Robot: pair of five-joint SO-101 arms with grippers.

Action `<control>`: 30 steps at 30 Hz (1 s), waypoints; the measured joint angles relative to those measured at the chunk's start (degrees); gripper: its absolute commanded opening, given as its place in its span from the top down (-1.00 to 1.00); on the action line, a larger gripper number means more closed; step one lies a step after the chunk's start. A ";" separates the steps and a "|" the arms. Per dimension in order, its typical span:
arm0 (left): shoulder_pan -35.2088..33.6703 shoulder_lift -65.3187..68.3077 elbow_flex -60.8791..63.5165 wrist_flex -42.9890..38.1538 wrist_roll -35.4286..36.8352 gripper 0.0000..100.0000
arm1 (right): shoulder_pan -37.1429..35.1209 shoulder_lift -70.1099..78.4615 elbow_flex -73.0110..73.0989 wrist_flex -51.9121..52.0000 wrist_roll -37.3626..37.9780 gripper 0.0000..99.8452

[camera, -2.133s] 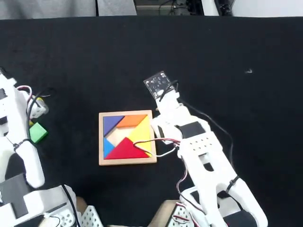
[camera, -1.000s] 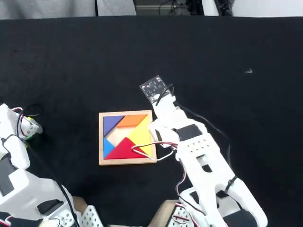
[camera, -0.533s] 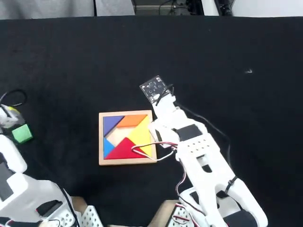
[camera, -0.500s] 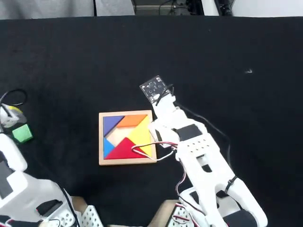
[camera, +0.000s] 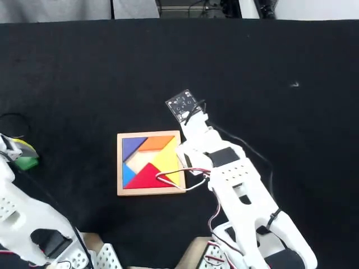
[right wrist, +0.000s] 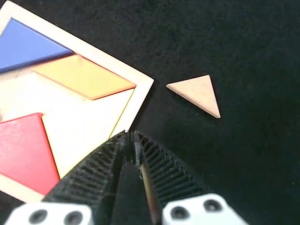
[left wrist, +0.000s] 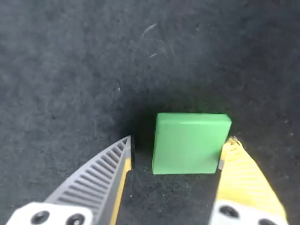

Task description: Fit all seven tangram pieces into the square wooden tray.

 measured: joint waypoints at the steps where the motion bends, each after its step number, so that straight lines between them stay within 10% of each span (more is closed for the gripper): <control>1: 0.09 0.53 -0.18 -0.26 0.00 0.40 | 0.00 0.00 0.00 0.00 0.00 0.98; 30: 13.36 -7.03 2.11 4.84 4.13 0.69 | 0.00 0.00 0.00 0.00 0.00 0.98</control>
